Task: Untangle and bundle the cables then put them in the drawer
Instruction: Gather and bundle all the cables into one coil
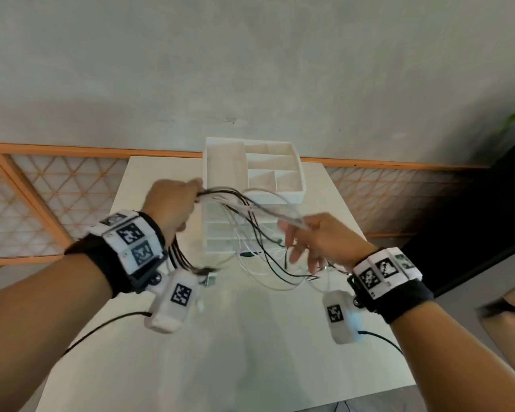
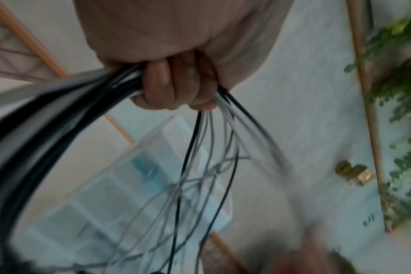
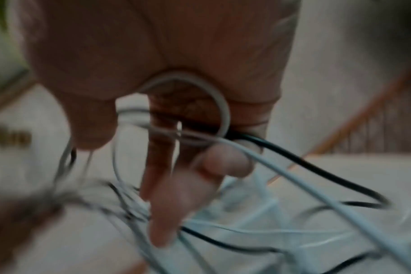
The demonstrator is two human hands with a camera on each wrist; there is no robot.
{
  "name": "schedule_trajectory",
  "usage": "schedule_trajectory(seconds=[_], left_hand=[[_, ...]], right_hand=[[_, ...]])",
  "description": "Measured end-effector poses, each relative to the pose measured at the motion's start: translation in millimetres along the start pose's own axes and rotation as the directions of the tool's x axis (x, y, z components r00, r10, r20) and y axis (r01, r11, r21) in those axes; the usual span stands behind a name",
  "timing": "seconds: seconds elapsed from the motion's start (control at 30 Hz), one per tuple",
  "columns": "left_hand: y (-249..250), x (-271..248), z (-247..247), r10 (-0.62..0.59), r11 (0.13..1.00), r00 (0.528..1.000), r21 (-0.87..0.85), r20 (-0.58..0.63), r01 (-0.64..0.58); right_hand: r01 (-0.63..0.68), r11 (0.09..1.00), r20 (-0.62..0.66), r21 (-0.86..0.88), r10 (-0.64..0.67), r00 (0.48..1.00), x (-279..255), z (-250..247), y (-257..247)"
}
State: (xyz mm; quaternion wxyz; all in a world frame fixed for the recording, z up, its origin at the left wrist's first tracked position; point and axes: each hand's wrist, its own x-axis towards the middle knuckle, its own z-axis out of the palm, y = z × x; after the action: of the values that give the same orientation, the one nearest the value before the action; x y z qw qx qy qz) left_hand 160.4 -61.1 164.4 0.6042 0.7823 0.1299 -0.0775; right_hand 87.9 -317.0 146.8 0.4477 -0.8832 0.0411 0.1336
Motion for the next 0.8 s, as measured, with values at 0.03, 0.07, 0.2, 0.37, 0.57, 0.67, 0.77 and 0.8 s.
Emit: schedule_trajectory(seconds=[0.03,0.07,0.2,0.37,0.57,0.67,0.77,0.8], left_hand=[[8,3,-9,0.021,0.998,0.999,-0.057,-0.035,-0.023],[14,5,-17,0.040,0.993,0.998,-0.110,-0.055,-0.046],[18,8,-25,0.146,0.986,0.989,-0.078,-0.022,-0.147],[-5,7,-11,0.142,0.980,0.990,0.140,0.010,-0.142],[-21,8,-6,0.153,0.971,0.986,0.198,-0.067,-0.137],[-19,10,-12,0.208,0.976,0.973,0.081,-0.102,-0.201],[-15,12,-20,0.295,0.955,0.952,0.033,-0.085,-0.294],[-15,12,-22,0.325,0.946,0.943,0.036,-0.070,-0.323]], right_hand=[[-0.080,0.934,0.047,-0.348,0.102,0.994,1,0,14],[-0.107,0.786,0.058,-0.609,0.179,0.982,2,2,32],[-0.237,0.765,-0.100,-0.598,0.222,0.970,10,4,73],[-0.024,0.999,-0.543,0.045,0.045,0.838,19,-29,38],[0.419,0.891,-0.662,0.174,-0.210,0.720,-3,-24,-9],[-0.005,0.934,-0.334,-0.358,-0.124,0.934,5,0,26],[-0.220,0.725,-0.038,-0.652,0.259,0.965,9,13,63],[-0.214,0.783,0.013,-0.584,0.273,0.962,9,12,64]])
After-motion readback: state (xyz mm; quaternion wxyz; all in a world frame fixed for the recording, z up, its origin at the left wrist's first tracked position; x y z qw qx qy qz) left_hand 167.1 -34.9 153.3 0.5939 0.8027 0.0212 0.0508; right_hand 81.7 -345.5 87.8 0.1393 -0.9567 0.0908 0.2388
